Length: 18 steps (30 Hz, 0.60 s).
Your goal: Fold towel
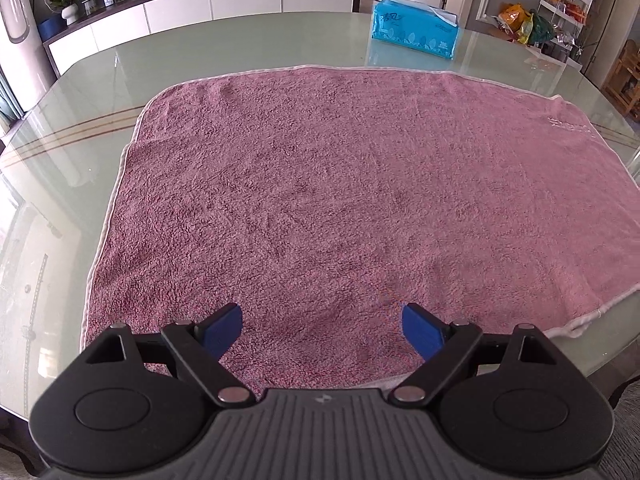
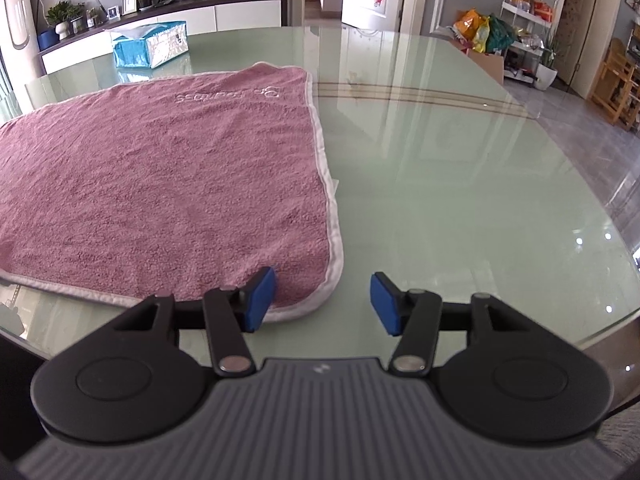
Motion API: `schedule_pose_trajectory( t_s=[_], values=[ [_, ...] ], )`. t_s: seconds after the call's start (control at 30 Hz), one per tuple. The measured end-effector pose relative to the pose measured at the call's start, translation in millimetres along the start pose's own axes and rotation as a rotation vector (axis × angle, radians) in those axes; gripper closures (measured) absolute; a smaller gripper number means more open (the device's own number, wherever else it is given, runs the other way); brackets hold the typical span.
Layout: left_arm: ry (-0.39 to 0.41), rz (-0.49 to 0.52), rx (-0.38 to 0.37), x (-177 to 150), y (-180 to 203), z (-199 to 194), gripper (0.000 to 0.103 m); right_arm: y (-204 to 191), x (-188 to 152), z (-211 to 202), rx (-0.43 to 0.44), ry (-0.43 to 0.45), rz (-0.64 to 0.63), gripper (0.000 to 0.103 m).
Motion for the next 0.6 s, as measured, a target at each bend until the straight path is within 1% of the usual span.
schedule_pose_trajectory(
  t_s=[0.07,0.17,0.23,0.47,0.6],
  values=[
    [0.002,0.003,0.004,-1.6,0.9,-0.7,0.014,1.2,-1.3,-0.3,0.011,0.002,0.008,0.049],
    [0.005,0.003,0.005,-3.1,1.2,-1.1,0.014,4.5,-4.1,-0.6,0.029,0.009,0.034,0.044],
    [0.006,0.002,0.005,-3.9,1.4,-1.3,0.014,5.8,-6.5,-1.2,0.03,0.014,0.045,0.034],
    [0.004,0.016,-0.004,-6.2,4.9,-1.4,0.014,3.9,-7.8,-1.1,0.012,0.024,0.054,0.034],
    [0.01,0.026,-0.002,-8.1,3.0,-4.2,0.014,9.0,-6.5,-1.5,-0.033,0.038,0.096,0.034]
  ],
)
Point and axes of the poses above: each gripper's, at about its wrist camera, not at the fingertips, and z roughly the way its jaws point, y to its right, x to its top, the point moved 3 cm from there along z, roughly the way its jaws point, and after that the axes turned 11 degrees about -y, right-handed, at the moved point
